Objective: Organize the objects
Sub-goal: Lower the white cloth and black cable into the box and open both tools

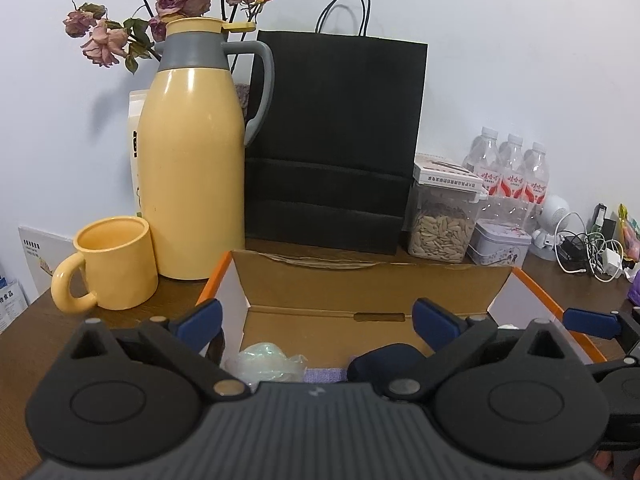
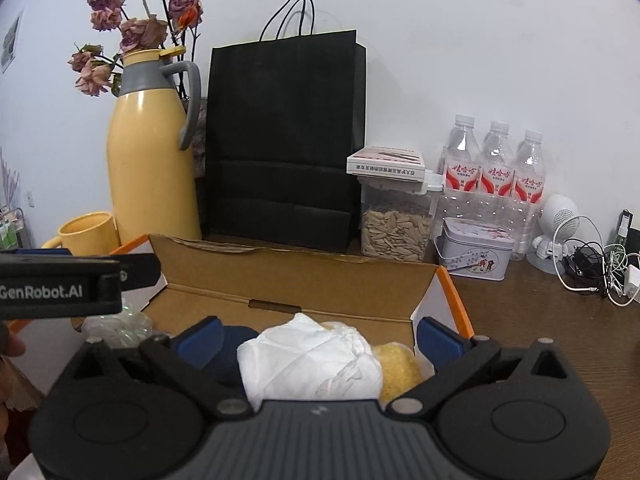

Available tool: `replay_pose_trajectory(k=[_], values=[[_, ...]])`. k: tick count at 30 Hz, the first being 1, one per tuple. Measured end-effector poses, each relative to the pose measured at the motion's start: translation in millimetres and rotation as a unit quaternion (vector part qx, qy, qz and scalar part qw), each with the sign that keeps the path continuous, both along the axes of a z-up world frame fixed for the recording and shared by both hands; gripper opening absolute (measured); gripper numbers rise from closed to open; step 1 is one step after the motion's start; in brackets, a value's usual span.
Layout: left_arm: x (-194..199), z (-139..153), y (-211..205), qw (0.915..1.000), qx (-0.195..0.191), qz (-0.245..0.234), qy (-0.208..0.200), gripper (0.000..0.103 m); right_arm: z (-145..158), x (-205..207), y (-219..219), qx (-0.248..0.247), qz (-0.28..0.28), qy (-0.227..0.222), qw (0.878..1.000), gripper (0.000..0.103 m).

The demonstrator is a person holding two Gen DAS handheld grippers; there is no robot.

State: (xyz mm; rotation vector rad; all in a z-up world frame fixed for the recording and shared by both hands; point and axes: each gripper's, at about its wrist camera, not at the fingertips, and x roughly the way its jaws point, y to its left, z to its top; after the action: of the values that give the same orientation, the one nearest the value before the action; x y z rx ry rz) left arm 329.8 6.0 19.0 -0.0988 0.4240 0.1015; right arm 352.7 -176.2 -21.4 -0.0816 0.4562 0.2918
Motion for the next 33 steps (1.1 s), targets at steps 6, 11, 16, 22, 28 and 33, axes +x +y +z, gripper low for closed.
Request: replay_pose_trajectory(k=[6, 11, 16, 22, 28, 33], values=[[-2.6, 1.7, -0.8, 1.0, -0.003, -0.003, -0.003, 0.103, 1.4, -0.7, -0.1, 0.0, 0.0, -0.002, 1.0, 0.103], [-11.3, 9.6, -2.0, 0.9998, -0.007, -0.01, -0.017, 0.103, 7.7, -6.1, -1.3, 0.001, 0.0, -0.009, 1.0, 0.103], [-28.4, 22.7, -5.4, 0.9989, -0.008, -0.02, -0.041, 0.103, 20.1, -18.9, -2.5, 0.0, 0.002, -0.024, 1.0, 0.103], [-57.6, 35.0, -5.8, 0.9974, -0.011, -0.031, -0.063, 0.103, 33.4, -44.2, -5.4, 0.001, 0.003, -0.046, 0.999, 0.103], [-91.2, 35.6, 0.9, 0.9974, -0.013, -0.033, -0.063, 0.103, 35.2, -79.1, -13.3, 0.007, 0.008, -0.047, 0.999, 0.103], [-118.5, 33.0, 6.5, 0.9979, -0.007, -0.034, -0.055, 0.103, 34.0, -105.7, -21.7, 0.006, 0.006, -0.045, 0.999, 0.103]])
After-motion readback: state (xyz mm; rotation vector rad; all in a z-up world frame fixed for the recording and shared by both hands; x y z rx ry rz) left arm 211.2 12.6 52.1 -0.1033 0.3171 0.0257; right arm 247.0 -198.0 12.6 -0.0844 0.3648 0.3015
